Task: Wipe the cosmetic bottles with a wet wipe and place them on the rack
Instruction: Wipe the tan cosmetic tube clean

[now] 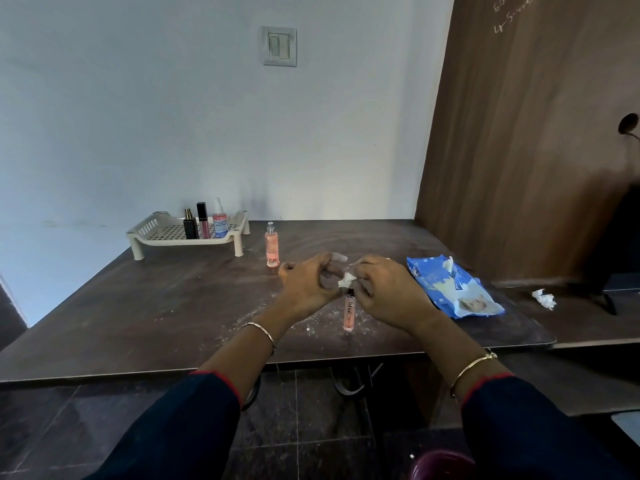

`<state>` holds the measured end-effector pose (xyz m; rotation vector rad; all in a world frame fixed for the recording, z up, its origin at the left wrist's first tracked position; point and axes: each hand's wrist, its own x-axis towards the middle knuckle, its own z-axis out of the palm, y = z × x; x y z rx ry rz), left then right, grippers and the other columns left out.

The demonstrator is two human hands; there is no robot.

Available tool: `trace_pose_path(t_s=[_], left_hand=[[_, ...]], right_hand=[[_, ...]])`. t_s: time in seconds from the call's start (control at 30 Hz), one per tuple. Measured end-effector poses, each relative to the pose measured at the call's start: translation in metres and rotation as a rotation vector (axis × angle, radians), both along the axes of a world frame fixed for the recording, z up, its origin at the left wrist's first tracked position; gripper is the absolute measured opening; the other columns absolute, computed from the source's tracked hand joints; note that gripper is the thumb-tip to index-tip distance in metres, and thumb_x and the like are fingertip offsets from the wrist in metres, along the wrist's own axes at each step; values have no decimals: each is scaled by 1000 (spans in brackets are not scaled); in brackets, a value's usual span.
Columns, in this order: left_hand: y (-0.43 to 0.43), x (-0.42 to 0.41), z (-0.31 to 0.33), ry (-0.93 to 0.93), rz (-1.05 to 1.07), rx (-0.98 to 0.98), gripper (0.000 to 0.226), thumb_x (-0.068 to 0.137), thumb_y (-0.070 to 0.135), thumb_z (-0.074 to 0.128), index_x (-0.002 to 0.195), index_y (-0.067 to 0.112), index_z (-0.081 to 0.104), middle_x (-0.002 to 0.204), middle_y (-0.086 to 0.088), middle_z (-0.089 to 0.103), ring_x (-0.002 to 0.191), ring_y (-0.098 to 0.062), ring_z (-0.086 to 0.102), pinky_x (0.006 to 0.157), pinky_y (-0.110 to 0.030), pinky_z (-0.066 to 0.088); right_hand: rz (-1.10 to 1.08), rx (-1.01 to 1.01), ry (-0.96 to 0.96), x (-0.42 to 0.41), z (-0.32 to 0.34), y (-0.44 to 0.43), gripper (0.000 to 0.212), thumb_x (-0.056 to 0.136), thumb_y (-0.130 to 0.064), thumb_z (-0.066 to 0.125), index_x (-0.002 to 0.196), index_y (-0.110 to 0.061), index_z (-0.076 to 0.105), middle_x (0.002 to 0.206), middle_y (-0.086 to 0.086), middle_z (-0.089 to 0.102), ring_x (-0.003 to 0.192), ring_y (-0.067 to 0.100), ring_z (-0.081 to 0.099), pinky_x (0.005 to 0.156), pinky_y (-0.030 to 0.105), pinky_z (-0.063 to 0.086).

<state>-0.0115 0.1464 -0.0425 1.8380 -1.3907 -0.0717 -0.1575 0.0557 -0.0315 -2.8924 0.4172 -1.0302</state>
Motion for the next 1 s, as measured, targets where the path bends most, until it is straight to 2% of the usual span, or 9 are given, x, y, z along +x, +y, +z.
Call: trace_pose_path(t_s=[0.1, 0.23, 0.4, 0.5, 0.63, 0.73, 0.83, 0.9, 1.0], left_hand=[[0, 0, 2, 11, -12, 7, 44, 70, 42, 76, 109, 42, 55, 87, 27, 63, 96, 1, 58, 100, -44, 23], [-1, 1, 4, 61, -93, 34, 47, 55, 63, 71, 98, 58, 53, 94, 29, 64, 98, 6, 58, 102, -50, 34], [1, 9, 13, 76, -194, 138, 69, 45, 67, 72, 110, 55, 53, 108, 28, 63, 107, 5, 56, 104, -50, 35], [6, 8, 19, 59, -196, 197, 55, 60, 45, 77, 111, 49, 57, 103, 35, 62, 109, 4, 55, 106, -49, 29], [10, -3, 26, 20, -173, 217, 47, 80, 3, 60, 114, 35, 62, 98, 32, 56, 107, -5, 52, 87, -16, 28], [8, -7, 25, -29, -115, 193, 44, 82, 3, 54, 109, 35, 67, 86, 34, 53, 99, -2, 52, 95, -32, 22], [5, -7, 23, -13, -115, 172, 42, 81, 7, 51, 100, 40, 70, 86, 27, 64, 96, -5, 58, 105, -48, 28], [4, -8, 24, -17, -98, 182, 40, 79, 14, 51, 94, 46, 69, 91, 17, 71, 94, -7, 62, 105, -49, 29], [3, -7, 25, 27, -113, 180, 37, 72, 32, 49, 88, 63, 62, 91, 22, 72, 93, -1, 64, 102, -49, 35]], right_hand=[[16, -9, 11, -2, -2, -1, 17, 82, -8, 64, 97, -8, 71, 100, 5, 68, 88, 25, 64, 77, 35, 49], [-10, 15, -18, 2, -2, -1, 17, 79, -1, 63, 90, -10, 72, 92, 5, 68, 83, 27, 63, 73, 38, 51], [-19, 0, -74, 2, -5, 0, 15, 73, 5, 63, 76, -10, 66, 80, 3, 66, 73, 28, 62, 64, 41, 52], [-37, -30, -95, 0, -9, 1, 17, 71, 8, 64, 75, -9, 65, 77, 4, 64, 68, 27, 60, 59, 43, 52], [-43, -100, -140, -6, -19, 4, 24, 67, 12, 67, 78, -9, 65, 77, 5, 62, 65, 27, 58, 54, 38, 51], [-56, -152, -182, -9, -27, 7, 22, 71, 8, 71, 86, -8, 67, 79, 6, 62, 65, 27, 58, 51, 35, 50], [-60, -160, -219, -8, -34, 6, 19, 75, 4, 72, 91, -6, 68, 83, 7, 62, 65, 25, 59, 49, 37, 51], [-56, -113, -274, -6, -35, 4, 16, 77, 3, 70, 90, -5, 69, 82, 6, 61, 63, 24, 58, 49, 36, 51], [-31, -52, -355, -2, -38, 2, 10, 80, 0, 67, 88, -5, 69, 82, 5, 61, 67, 21, 60, 53, 36, 51]])
